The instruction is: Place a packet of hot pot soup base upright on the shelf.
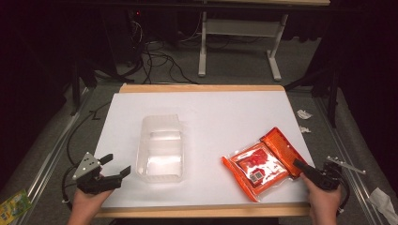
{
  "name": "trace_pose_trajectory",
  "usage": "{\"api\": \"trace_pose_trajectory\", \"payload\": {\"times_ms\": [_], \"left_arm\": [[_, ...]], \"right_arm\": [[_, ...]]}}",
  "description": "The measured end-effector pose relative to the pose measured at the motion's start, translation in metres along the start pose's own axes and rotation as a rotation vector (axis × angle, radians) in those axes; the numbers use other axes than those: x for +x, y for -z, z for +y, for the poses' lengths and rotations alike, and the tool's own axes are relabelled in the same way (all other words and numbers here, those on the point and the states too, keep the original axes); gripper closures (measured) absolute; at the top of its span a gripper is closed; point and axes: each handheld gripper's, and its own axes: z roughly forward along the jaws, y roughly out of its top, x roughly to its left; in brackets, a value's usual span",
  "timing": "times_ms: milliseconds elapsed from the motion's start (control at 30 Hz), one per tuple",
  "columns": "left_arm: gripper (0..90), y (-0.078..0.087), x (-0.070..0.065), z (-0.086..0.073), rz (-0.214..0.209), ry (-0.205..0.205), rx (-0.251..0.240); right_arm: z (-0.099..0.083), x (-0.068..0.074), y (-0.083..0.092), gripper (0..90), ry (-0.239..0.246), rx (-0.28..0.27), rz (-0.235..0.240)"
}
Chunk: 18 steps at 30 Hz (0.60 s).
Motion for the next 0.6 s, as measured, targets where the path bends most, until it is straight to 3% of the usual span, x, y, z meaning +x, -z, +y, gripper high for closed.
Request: {"api": "trace_pose_trajectory", "payload": {"times_ms": [200, 267, 367, 500, 600], "left_arm": [[15.6, 0.001, -0.001, 0.001, 0.000, -0.002, -0.006], [15.7, 0.001, -0.001, 0.002, 0.002, -0.006, -0.011], [15.8, 0.001, -0.001, 0.003, 0.002, 0.000, -0.019], [16.3, 0.001, -0.001, 0.004, 0.005, 0.020, -0.031], [16.4, 0.001, -0.001, 0.004, 0.015, 0.019, -0.034]], "right_arm": [[0.004, 0.014, 0.005, 90.0, 0.080, -0.030, -0.020], [0.008, 0.023, 0.011, 90.0, 0.111, -0.077, -0.012], [0.010, 0.027, 0.014, 90.0, 0.130, -0.094, -0.007], [0.014, 0.043, 0.022, 90.0, 0.193, -0.140, -0.007], [0.016, 0.049, 0.025, 90.0, 0.203, -0.158, 0.011]]}}
